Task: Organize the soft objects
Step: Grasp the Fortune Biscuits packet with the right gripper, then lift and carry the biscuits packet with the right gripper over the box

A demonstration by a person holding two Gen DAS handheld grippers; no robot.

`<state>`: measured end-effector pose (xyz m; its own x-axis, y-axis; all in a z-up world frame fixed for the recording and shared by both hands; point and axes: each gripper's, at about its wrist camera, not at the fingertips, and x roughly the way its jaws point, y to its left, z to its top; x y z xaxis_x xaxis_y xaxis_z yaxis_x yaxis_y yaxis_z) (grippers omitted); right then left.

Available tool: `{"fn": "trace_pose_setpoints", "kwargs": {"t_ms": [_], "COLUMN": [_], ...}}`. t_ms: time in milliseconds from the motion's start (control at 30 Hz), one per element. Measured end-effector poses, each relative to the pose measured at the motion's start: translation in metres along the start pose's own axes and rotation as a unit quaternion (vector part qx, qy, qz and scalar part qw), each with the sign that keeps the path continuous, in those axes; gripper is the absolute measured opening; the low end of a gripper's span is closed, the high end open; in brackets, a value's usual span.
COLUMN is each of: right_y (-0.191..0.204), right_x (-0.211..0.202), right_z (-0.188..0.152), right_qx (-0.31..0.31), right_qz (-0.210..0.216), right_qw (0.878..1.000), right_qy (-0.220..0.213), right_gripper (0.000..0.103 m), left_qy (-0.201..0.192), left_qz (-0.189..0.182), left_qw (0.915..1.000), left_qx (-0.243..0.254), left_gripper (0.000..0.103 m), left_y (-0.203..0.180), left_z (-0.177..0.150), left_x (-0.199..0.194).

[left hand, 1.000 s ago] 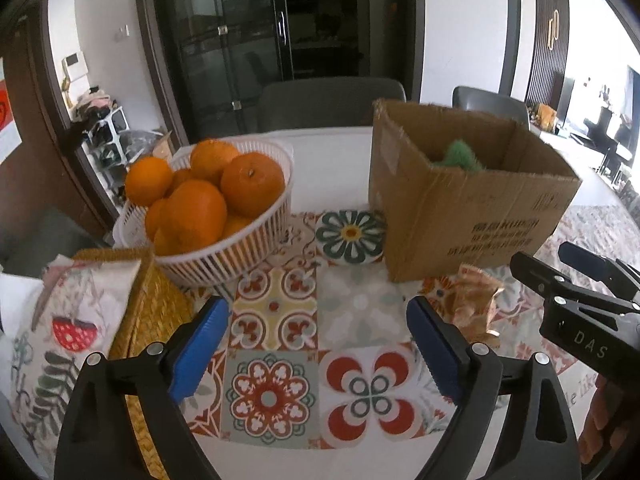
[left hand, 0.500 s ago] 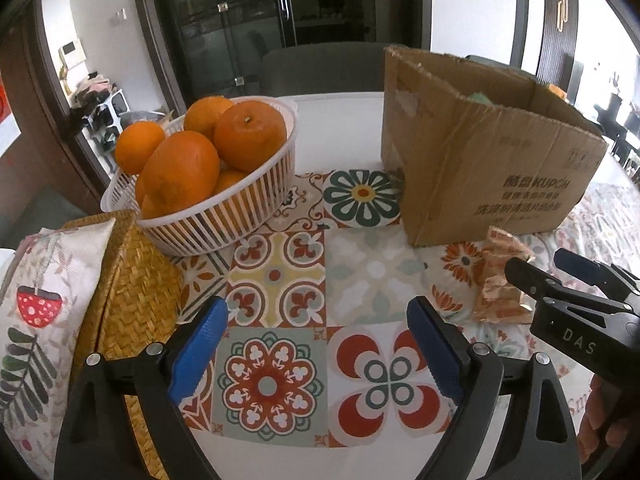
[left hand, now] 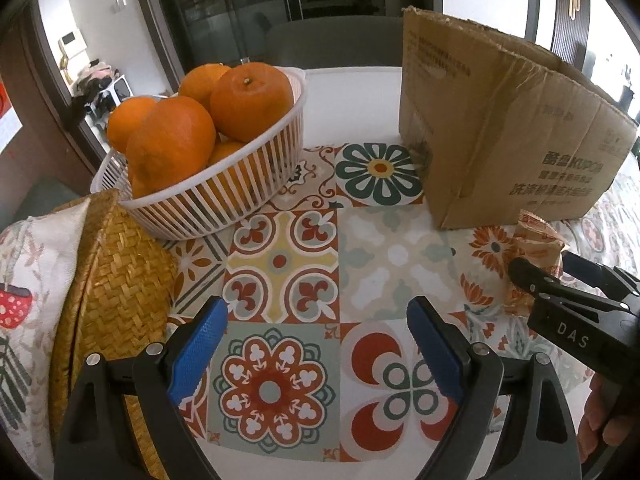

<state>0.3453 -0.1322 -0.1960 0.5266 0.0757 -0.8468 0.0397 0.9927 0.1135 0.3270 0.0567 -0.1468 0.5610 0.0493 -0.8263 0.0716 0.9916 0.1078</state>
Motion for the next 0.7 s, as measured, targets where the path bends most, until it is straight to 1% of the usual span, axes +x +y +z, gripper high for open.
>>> {"fn": "trace_pose_setpoints", "kwargs": {"t_ms": [100,167,233,400,433,700], "right_y": [0.002,0.002,0.003,0.001,-0.001,-0.003], "right_x": [0.003,0.007,0.008,0.006,0.002,-0.026], "right_z": [0.001,0.001,0.001,-0.001,-0.003,-0.007], "right_qx": [0.000,-0.002,-0.002,-0.006,-0.006,-0.011], "right_qz": [0.002,0.003,0.007,0.010,0.011,0.021], "right_qw": [1.000,1.000,1.000,1.000,1.000,0.999], "right_qy": [-0.001,-0.002,-0.003,-0.009,-0.010,-0.032], "right_gripper": [0.067,0.059,0.055,0.048,0.045,0.044], "left_qy": [0.006,0.008,0.010,0.013,0.013,0.006], "left_qz": [-0.003,-0.004,-0.006,-0.012,-0.012,-0.023], "left_qw": [1.0000,0.9999,0.9999,0.9997,0.9997,0.9996], "left_qx": [-0.004,-0.006,-0.008,-0.014,-0.015,-0.018], "left_gripper": [0.092,0.092,0.092,0.092,0.092,0.092], "left_y": [0.000,0.000,-0.001,-0.002,-0.002,-0.003], "left_z": [0.001,0.001,0.001,-0.001,-0.001,-0.003], "left_x": [0.006,0.008,0.010,0.010,0.009,-0.004]}}
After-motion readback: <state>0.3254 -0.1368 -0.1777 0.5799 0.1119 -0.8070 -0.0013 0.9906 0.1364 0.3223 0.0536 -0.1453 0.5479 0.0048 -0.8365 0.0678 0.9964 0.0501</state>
